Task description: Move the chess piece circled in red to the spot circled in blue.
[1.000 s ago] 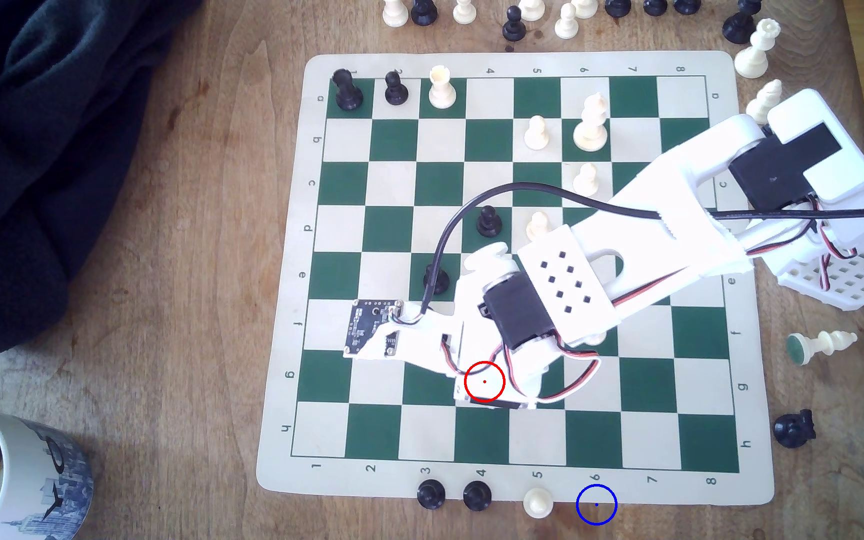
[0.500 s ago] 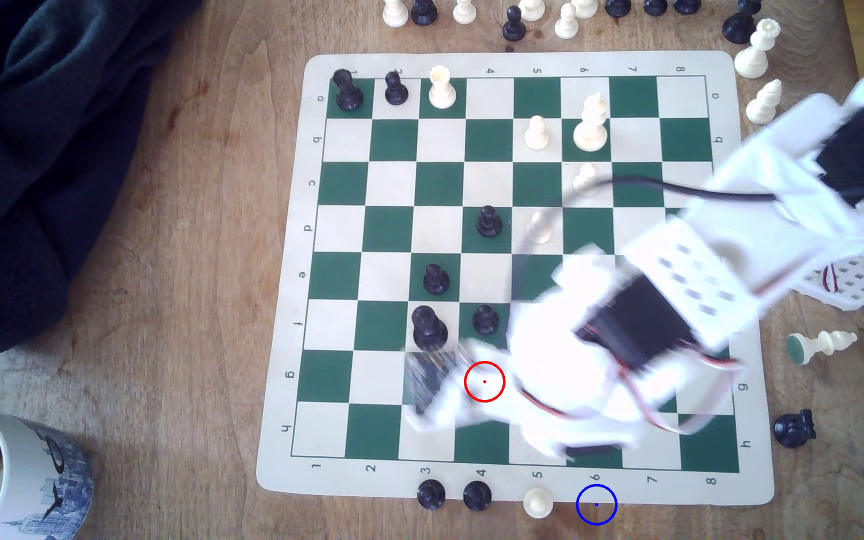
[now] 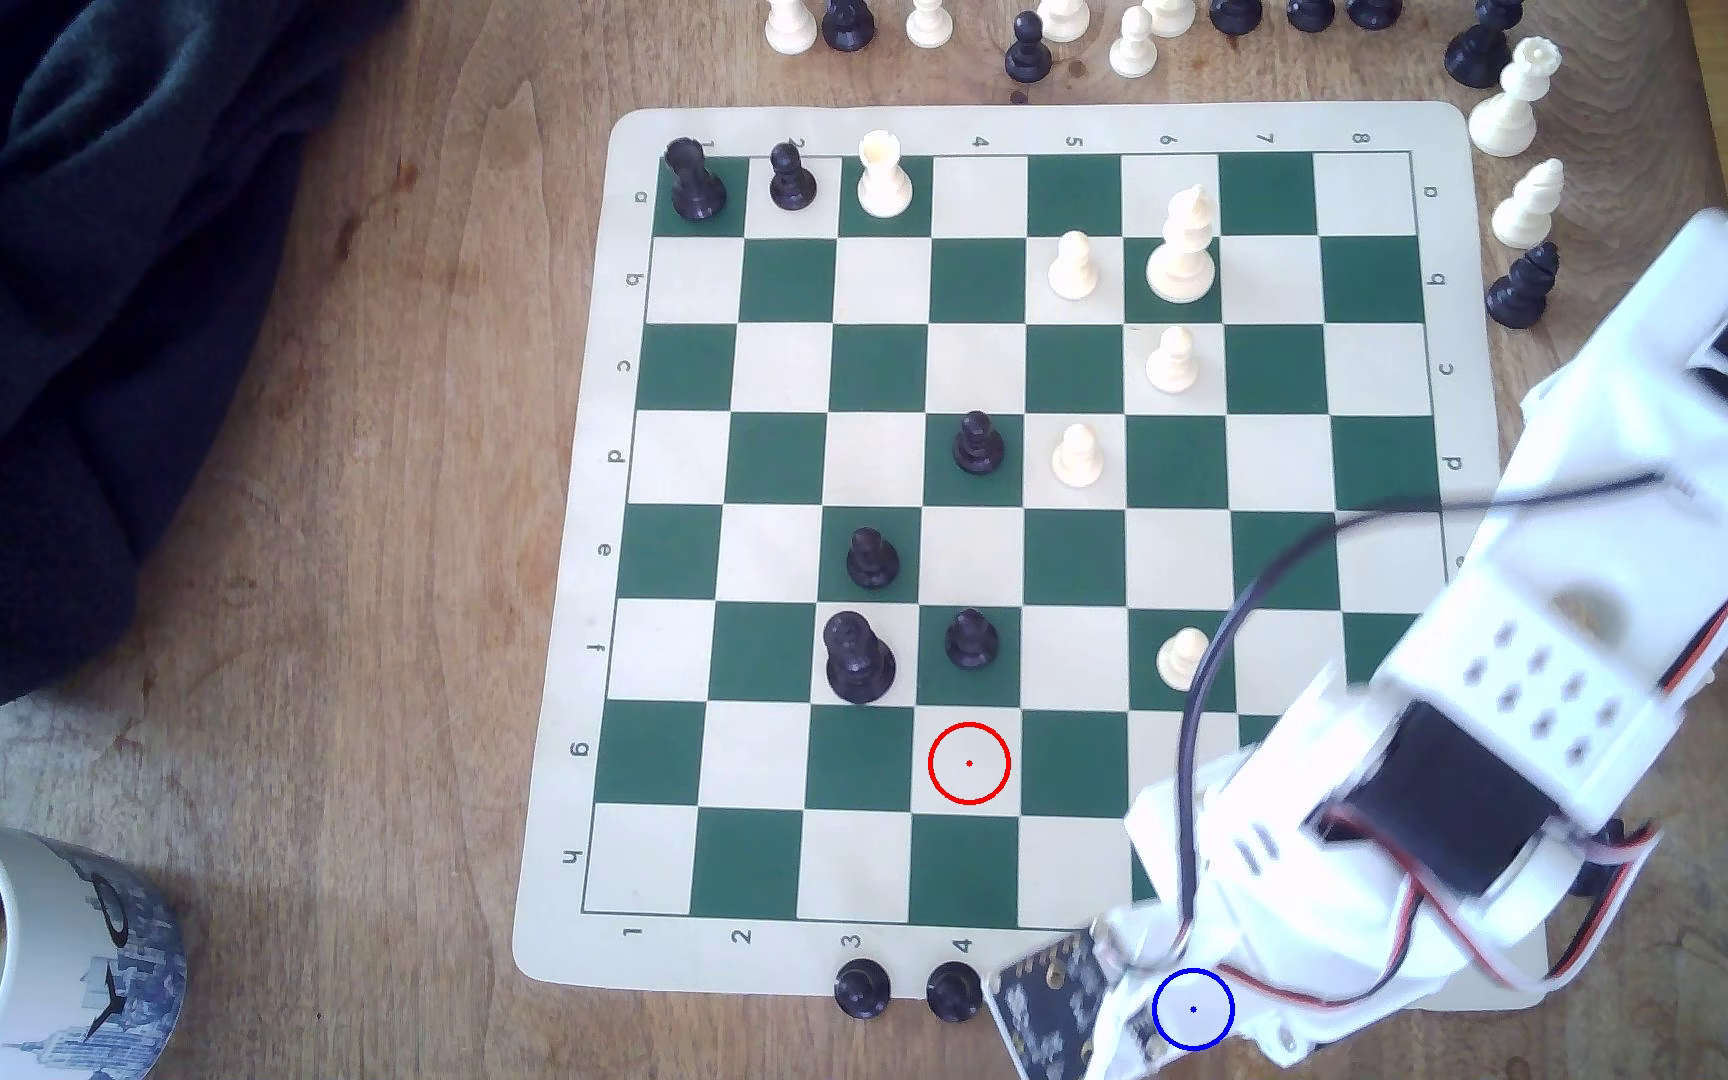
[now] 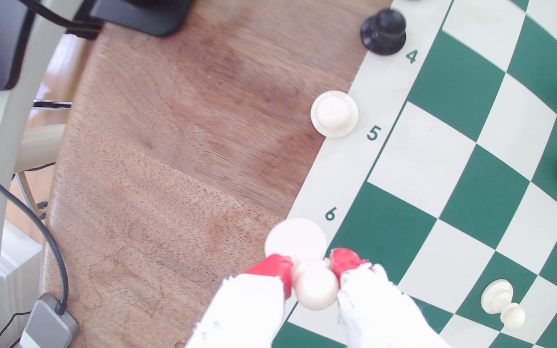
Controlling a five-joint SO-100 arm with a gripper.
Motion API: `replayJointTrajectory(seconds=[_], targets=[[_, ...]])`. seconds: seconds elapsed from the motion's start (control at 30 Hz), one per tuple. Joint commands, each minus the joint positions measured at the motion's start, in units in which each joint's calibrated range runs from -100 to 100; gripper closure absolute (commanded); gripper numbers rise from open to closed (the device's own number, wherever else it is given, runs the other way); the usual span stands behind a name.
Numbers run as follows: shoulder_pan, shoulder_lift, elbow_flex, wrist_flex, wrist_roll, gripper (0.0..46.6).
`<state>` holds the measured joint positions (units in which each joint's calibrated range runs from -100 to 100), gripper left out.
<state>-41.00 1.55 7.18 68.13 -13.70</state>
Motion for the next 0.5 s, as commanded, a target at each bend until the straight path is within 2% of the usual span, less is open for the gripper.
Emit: replayJointTrajectory(seconds=[0.0,0.47], targets=[[-0.3,2.6,-2.5,-1.1,0.1,46.4],[0.1,10.0,-9.9,-3.1,0.3,46.4]])
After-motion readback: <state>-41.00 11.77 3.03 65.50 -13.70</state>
